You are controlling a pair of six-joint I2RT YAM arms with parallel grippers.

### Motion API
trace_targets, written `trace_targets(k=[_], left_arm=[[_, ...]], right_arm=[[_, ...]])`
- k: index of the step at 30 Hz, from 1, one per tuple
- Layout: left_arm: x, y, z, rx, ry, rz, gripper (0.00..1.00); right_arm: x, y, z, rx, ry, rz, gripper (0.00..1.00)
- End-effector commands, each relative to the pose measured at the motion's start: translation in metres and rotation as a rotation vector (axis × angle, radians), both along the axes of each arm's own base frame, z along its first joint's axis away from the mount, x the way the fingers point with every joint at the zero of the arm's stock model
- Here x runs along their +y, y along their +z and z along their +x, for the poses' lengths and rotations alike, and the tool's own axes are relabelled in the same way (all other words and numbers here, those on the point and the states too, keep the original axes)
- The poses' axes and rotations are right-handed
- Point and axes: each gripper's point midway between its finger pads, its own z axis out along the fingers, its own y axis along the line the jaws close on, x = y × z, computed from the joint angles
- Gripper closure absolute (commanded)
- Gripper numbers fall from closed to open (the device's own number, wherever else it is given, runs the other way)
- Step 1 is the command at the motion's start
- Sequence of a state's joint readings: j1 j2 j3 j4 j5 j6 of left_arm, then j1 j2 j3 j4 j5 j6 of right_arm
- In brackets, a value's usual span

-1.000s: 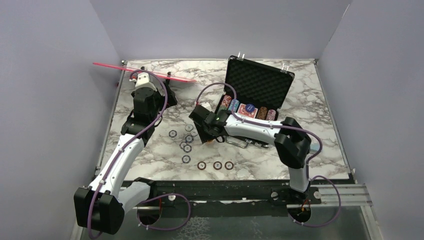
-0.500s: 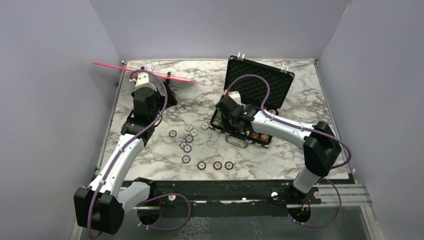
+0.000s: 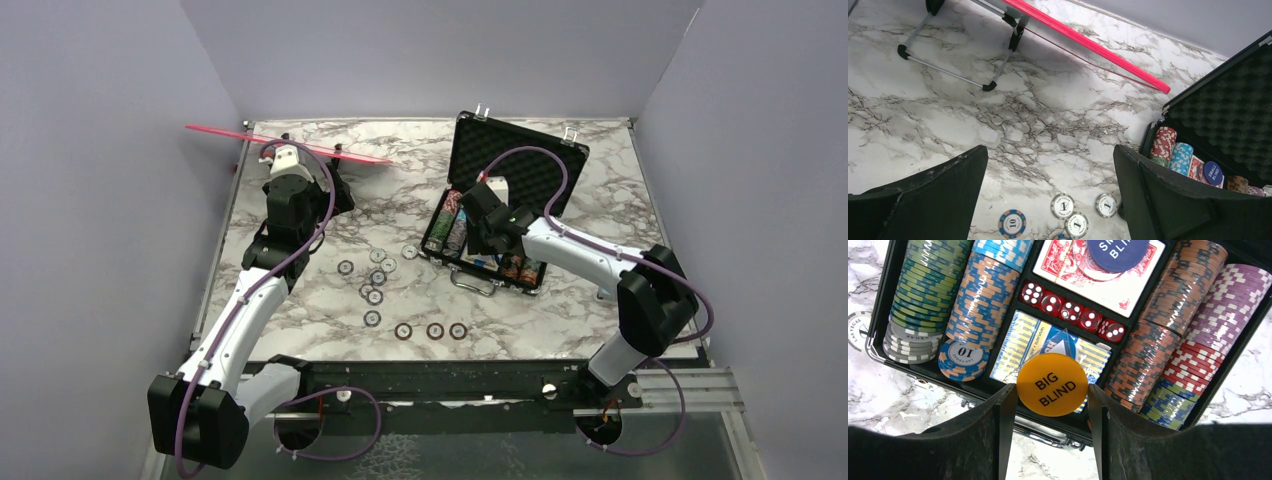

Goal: Pack up texas hold em set

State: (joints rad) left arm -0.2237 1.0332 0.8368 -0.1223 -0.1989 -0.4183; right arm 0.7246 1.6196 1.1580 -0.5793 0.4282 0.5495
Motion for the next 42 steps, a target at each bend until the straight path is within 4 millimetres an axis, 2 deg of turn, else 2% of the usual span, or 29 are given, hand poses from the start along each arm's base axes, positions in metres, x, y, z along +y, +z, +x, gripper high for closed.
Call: trace_targets(k=[1,9,14,21,24,27,30,33,36,42], left_arm=[[0.001,0.000,-0.001,-0.004,-0.001,0.001,0.01],[0.001,0.000,-0.001,-0.002,-0.002,0.002,0.01],[0.000,0.000,0.000,-0.004,-0.006,0.000,0.01],[-0.002,-0.001,0.000,-0.003,-0.014,-0.002,0.01],[-0.003,-0.001,0.001,-0.005,-0.024,-0.006,0.01],[-0.007,0.000,0.001,-0.013,-0.040,-0.013,0.01],[-0.009,0.001,0.001,-0.022,-0.050,-0.022,0.01],[-0.011,0.000,0.001,-0.024,-0.057,-0.028,0.01],[-0.011,0.001,0.001,-0.030,-0.061,-0.031,0.01],[-0.013,0.002,0.000,-0.036,-0.070,-0.032,0.01]], right_arm=[[0.007,-0.011,0.005,0.007,0.010,0.016,0.44],[0.005,-0.025,0.002,0.048,0.013,-0.017,0.41],[0.004,-0.017,0.002,0.049,0.013,-0.019,0.35],[0.006,0.006,-0.010,0.058,0.053,0.034,0.34],[0.009,0.014,-0.027,0.079,0.107,0.082,0.34],[0.018,0.016,-0.054,0.092,0.166,0.128,0.34],[0.035,0.017,-0.084,0.102,0.239,0.176,0.32],[0.051,0.004,-0.113,0.136,0.300,0.181,0.29],[0.058,-0.014,-0.136,0.186,0.324,0.129,0.28],[0.064,-0.045,-0.164,0.267,0.359,0.009,0.27]])
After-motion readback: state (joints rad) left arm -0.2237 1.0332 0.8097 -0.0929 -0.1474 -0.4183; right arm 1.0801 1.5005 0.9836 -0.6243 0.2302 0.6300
